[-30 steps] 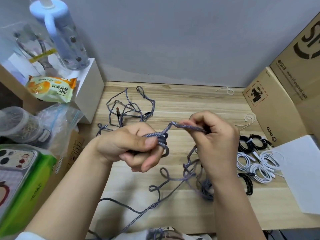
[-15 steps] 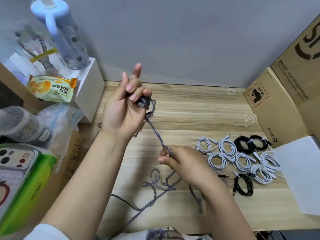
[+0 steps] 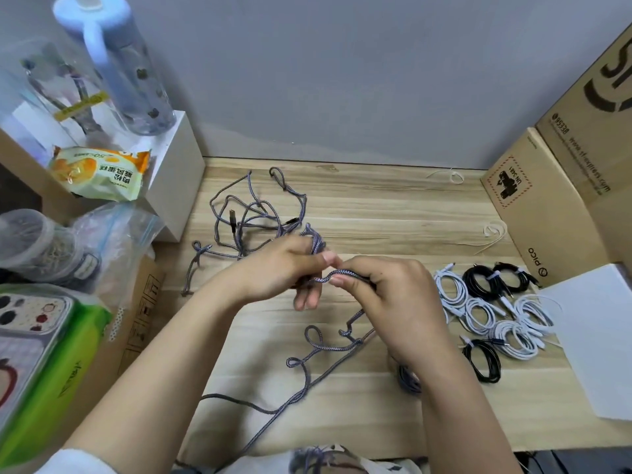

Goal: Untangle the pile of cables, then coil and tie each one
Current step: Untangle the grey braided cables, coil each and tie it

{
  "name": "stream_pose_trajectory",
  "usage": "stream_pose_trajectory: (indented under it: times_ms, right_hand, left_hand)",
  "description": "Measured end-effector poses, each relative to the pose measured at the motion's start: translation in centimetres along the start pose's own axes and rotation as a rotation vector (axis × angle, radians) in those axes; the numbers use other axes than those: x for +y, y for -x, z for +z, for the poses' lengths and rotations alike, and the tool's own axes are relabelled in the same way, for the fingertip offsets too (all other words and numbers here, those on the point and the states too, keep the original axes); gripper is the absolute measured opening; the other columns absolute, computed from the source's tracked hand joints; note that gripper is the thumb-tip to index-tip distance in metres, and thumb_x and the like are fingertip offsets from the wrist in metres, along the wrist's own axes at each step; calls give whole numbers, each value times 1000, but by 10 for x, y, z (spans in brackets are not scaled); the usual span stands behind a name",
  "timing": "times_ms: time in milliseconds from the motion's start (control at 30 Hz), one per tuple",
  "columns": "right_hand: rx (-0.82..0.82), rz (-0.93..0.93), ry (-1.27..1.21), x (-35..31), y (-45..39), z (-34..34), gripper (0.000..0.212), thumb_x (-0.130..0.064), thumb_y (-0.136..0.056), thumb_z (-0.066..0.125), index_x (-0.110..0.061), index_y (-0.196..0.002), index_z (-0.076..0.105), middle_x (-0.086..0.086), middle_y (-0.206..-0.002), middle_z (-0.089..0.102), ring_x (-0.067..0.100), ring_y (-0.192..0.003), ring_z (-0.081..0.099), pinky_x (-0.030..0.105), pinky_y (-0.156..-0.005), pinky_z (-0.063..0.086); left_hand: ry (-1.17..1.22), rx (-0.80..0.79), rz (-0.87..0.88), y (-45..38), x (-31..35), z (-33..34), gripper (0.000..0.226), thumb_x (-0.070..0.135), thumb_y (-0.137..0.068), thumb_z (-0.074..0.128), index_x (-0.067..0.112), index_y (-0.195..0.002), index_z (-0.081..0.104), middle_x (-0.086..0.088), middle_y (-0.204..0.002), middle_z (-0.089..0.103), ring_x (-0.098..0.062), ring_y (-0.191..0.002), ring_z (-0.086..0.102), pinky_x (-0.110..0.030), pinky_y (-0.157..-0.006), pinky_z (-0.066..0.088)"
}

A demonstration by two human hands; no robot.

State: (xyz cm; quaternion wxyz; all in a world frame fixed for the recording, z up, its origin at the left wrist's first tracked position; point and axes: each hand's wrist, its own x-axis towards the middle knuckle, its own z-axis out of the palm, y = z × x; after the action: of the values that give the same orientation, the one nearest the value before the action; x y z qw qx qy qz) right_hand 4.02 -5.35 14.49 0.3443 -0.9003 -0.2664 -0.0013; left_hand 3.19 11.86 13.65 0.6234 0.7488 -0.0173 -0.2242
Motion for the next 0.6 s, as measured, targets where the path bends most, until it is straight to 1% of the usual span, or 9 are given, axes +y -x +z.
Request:
stream_pose_trajectory:
  times_ms: [33, 67, 167, 267, 333, 400, 467, 533, 600]
  right_hand:
    - [30, -11, -9, 1, -1, 0, 32, -57, -77, 54, -30, -85, 69, -10, -56, 57, 18, -58, 53, 32, -55, 42]
    - [61, -28, -4, 4, -1, 0, 34, -58, -77, 53, -29, -82, 71, -12, -61, 61, 16, -61, 56, 31, -57, 41]
    - [133, -62, 36, 9, -3, 1, 31, -55, -75, 52, -30, -72, 71, -18, -62, 49, 7, -64, 51, 31, -65, 30]
    - [187, -40, 31, 14, -5, 3, 18, -47, -72, 63, -30, -70, 69, -21, -63, 46, 1, -68, 45, 28, -68, 26]
    - [231, -6, 15, 17, -6, 2, 7, -35, -70, 70, -28, -72, 69, -21, -67, 44, 3, -70, 46, 29, -67, 33]
    - [223, 96, -92, 21, -7, -1, 11, -26, -69, 76, -27, -77, 69, -15, -76, 51, 8, -75, 52, 30, -68, 41]
    - [158, 216, -201, 25, -6, -5, 25, -18, -66, 83, -31, -80, 67, -11, -82, 55, 6, -78, 54, 26, -71, 44]
    - [113, 323, -251, 25, -4, -7, 31, -14, -63, 85, -33, -77, 65, -10, -74, 57, 7, -69, 55, 25, -67, 46]
    - [88, 405, -392, 23, -4, -8, 26, -9, -65, 83, -27, -77, 68, -8, -64, 60, 1, -55, 55, 14, -56, 44]
  left_hand:
    - [-42, -29, 0, 2, 0, 1, 45, 23, -101, 38, 19, -69, 69, -5, -46, 55, -15, -37, 44, -19, -46, 35]
    - [-75, -42, 5, 3, 1, 0, 48, 31, -101, 38, 17, -68, 71, -3, -43, 53, -14, -37, 40, -19, -45, 33]
    - [-94, -124, 0, 5, 0, -4, 46, 49, -87, 44, 10, -80, 69, 3, -37, 41, -10, -37, 32, -18, -42, 29]
    - [-74, -271, -21, 11, 1, -6, 32, 50, -72, 61, 19, -71, 70, 5, -37, 33, -8, -37, 30, -17, -43, 31]
    - [12, -314, 3, 14, 0, -8, 28, 44, -72, 61, 19, -65, 70, 6, -37, 29, -8, -35, 25, -17, -44, 33]
    - [132, -251, 46, 17, -1, -10, 28, 41, -75, 58, 18, -63, 70, 8, -35, 27, -8, -35, 22, -18, -45, 35]
    - [247, -119, 73, 17, -4, -12, 30, 39, -78, 57, 17, -60, 68, 8, -33, 26, -8, -34, 22, -18, -45, 36]
    - [296, 6, 70, 14, -7, -13, 33, 35, -83, 54, 18, -56, 64, 7, -32, 24, -10, -35, 20, -19, -44, 34]
    - [295, 64, 45, 11, -7, -13, 36, 35, -83, 49, 18, -53, 60, 7, -32, 23, -11, -35, 18, -19, -44, 34]
